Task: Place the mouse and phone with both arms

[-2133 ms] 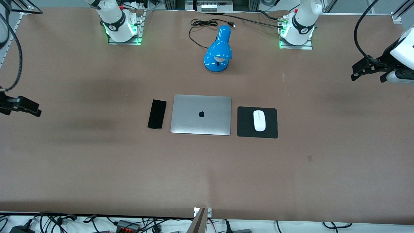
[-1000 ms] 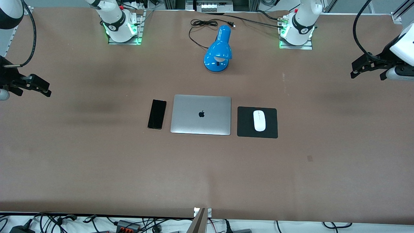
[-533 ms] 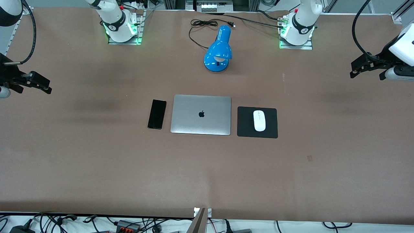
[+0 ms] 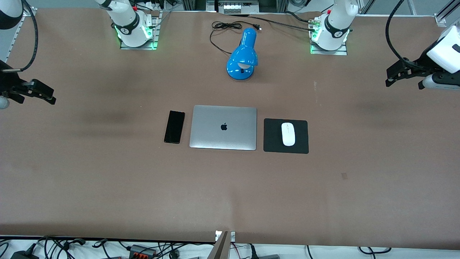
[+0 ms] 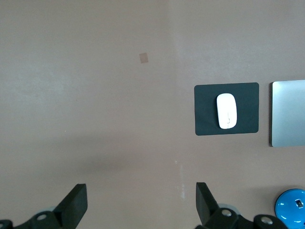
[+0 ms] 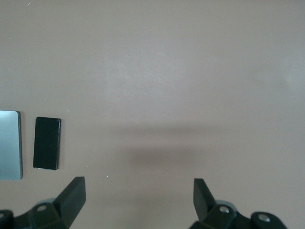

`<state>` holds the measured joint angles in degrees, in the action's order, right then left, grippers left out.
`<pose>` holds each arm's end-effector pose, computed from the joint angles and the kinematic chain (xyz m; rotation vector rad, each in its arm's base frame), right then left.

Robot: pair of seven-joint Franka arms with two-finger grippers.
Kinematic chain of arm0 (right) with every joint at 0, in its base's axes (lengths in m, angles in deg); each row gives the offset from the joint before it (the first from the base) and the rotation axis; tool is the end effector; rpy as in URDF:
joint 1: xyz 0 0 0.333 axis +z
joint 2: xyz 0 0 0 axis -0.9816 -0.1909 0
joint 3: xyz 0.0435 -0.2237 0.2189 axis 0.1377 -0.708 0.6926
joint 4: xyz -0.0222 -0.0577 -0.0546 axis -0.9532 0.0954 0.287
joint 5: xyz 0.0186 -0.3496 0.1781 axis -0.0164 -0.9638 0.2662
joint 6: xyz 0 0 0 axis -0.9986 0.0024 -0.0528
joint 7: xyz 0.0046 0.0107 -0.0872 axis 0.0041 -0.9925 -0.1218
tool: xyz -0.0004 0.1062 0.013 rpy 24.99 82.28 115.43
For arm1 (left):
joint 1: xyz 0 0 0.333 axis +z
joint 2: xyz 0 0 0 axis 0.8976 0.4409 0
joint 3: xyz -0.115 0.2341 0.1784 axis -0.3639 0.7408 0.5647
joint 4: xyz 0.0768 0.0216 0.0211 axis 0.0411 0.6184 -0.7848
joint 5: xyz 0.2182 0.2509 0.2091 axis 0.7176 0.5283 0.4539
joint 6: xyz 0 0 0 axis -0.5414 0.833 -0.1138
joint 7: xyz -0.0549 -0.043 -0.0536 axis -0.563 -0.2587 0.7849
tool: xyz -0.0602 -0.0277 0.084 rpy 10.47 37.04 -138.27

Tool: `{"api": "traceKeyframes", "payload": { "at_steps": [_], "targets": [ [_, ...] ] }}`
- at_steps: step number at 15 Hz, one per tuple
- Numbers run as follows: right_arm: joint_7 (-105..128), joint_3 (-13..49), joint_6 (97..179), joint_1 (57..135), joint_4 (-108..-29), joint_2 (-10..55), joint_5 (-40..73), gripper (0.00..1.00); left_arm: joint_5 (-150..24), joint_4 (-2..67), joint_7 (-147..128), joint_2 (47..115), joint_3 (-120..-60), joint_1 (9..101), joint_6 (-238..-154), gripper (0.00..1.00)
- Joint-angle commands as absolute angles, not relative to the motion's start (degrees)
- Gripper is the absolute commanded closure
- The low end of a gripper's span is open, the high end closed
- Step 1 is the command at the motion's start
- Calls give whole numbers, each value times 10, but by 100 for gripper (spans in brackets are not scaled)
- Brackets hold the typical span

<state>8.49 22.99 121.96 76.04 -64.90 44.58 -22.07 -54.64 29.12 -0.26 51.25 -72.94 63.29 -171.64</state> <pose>0.5742 -0.0368 0.5815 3.1101 -0.0279 0.0749 0.5330 -0.0150 0.6167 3.1366 -0.1150 0.0070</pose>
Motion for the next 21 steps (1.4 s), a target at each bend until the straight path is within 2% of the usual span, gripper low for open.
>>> {"api": "traceKeyframes", "payload": {
  "at_steps": [1, 21],
  "targets": [
    [88, 250, 1209, 745, -646, 454, -208, 0, -552, 271, -5, 524, -729, 641, -1702, 0],
    [89, 249, 1190, 743, -646, 459, -207, 0, -547, 271, -6, 524, -730, 640, -1702, 0]
  ]
}}
